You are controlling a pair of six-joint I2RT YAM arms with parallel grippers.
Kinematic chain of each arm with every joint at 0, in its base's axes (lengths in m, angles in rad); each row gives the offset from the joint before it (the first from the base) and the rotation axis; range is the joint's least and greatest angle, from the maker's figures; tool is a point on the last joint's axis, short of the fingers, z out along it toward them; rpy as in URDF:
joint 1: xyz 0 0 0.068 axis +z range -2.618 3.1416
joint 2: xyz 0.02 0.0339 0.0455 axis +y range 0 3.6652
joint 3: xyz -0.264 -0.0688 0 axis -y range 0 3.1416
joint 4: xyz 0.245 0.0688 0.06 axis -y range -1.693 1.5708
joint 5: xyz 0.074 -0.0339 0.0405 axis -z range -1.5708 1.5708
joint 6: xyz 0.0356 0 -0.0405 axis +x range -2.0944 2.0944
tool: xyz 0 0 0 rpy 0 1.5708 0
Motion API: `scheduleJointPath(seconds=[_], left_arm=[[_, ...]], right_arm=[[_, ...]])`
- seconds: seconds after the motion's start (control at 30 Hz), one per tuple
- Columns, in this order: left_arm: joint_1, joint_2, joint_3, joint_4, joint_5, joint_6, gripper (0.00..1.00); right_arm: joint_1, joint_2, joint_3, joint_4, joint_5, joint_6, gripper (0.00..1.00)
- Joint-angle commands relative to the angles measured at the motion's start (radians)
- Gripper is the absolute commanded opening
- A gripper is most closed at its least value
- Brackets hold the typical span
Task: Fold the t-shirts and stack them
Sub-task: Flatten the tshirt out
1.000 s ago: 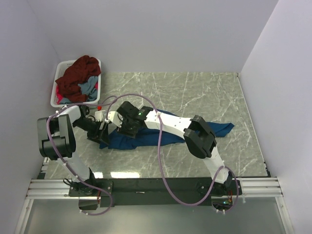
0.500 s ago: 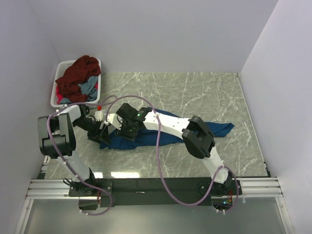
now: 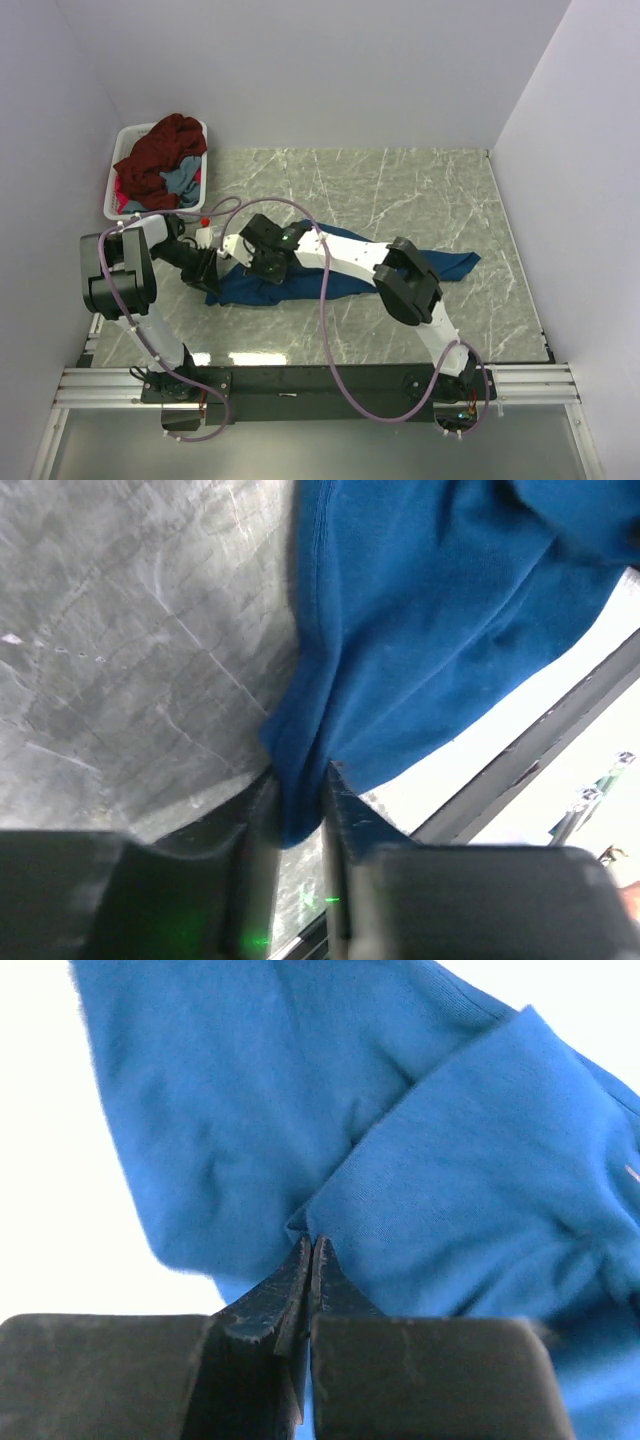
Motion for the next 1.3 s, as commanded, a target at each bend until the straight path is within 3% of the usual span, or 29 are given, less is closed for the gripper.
scheduleJointPath(seconds=[0.0,0.07,0.2,0.47,0.6,0.73,0.83,0.97,1.27], left_arm=[[0.001,-0.015,0.025,0.015,0.021,0.009,0.24],[0.001,-0.022,0.042,0.017,0.021,0.001,0.12],[-0.001,-0.038,0.048,0.017,0.011,-0.016,0.01],[0.004,-0.096,0.049,0.04,-0.038,-0.047,0.01],[0.005,-0.145,0.051,0.058,-0.059,-0.044,0.16],[0.005,-0.147,0.055,0.079,-0.05,-0.047,0.48],[0.002,-0.107,0.069,0.09,-0.028,-0.067,0.59],[-0.022,-0.081,0.071,0.131,-0.039,-0.094,0.62],[-0.053,-0.128,0.003,0.178,-0.209,-0.074,0.59]], right_arm=[[-0.016,-0.181,-0.003,0.006,0.019,0.008,0.0],[-0.033,-0.243,-0.005,-0.002,0.021,0.011,0.0],[-0.093,-0.319,0.007,-0.049,-0.002,0.028,0.0],[-0.266,-0.504,-0.086,-0.085,-0.033,0.054,0.0],[-0.445,-0.593,-0.109,-0.121,-0.062,0.062,0.0],[-0.57,-0.667,-0.103,-0.158,-0.087,0.051,0.0],[-0.625,-0.695,-0.115,-0.174,-0.105,0.048,0.0],[-0.664,-0.712,-0.148,-0.18,-0.113,0.05,0.0],[-0.717,-0.715,-0.137,-0.192,-0.114,0.054,0.0]])
